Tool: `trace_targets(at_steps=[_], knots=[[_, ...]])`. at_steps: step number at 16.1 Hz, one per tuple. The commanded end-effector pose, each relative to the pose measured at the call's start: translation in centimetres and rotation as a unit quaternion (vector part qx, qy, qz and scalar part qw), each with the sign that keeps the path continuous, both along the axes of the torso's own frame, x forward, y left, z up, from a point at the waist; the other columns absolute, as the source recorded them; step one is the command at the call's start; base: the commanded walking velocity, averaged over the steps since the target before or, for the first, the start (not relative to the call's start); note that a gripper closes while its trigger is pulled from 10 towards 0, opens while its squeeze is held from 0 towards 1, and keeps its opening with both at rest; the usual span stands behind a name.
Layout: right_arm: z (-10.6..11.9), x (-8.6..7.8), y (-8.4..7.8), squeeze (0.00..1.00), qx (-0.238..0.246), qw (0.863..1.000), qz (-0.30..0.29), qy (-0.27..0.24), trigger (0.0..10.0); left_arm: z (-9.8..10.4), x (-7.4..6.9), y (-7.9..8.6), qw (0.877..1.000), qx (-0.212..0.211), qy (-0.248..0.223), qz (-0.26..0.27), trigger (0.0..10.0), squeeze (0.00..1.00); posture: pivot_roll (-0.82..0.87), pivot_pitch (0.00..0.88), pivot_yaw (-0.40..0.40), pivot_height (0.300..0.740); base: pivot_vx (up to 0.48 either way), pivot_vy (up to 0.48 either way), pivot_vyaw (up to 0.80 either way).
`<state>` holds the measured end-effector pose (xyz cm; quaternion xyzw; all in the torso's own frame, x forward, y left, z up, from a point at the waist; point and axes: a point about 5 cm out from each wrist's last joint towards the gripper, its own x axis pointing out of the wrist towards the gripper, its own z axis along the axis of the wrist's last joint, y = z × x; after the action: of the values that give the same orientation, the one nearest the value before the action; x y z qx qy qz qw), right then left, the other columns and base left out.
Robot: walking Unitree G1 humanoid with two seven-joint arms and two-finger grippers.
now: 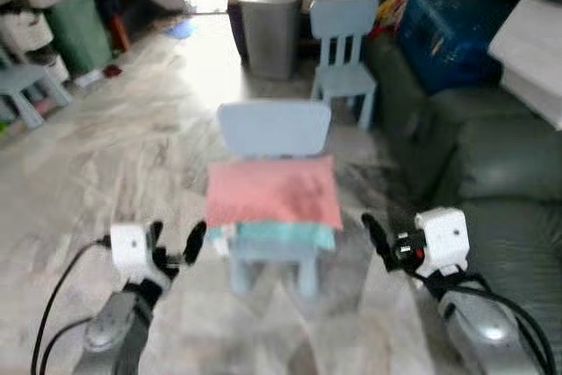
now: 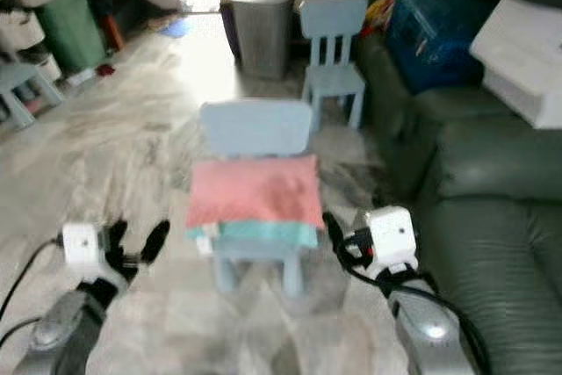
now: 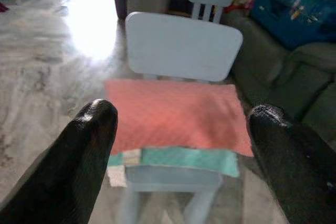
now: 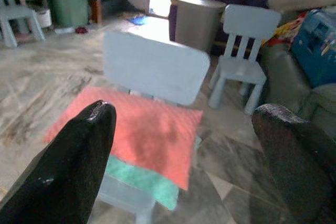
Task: Move the pillow to the sofa
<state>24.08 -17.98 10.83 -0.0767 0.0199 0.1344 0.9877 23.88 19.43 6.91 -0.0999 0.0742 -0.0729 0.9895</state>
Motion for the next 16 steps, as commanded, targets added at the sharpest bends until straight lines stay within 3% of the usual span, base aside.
trace_targets(at_steps=[1,10,16], knots=[[0.2,0.0,0.4,0.0,0.008,1.0,0.001,-0.006,10.0,0.0,0.1,0.8,1.0,0.005,0.009,0.015,10.0,0.0,-0.14,0.031,0.029,0.74,0.0,0.0,0.0],[0.1,1.1,-1.3,0.0,0.021,0.995,-0.094,0.007,10.0,0.5,1.7,1.0,0.999,0.027,-0.003,0.041,10.0,0.0,-0.14,0.022,0.03,0.74,0.0,0.0,0.0],[0.2,1.1,-1.8,0.0,0.014,0.993,-0.116,0.008,10.0,0.6,1.9,0.8,0.999,0.027,-0.005,0.041,10.0,0.0,-0.15,0.022,0.034,0.74,0.0,0.0,0.0]])
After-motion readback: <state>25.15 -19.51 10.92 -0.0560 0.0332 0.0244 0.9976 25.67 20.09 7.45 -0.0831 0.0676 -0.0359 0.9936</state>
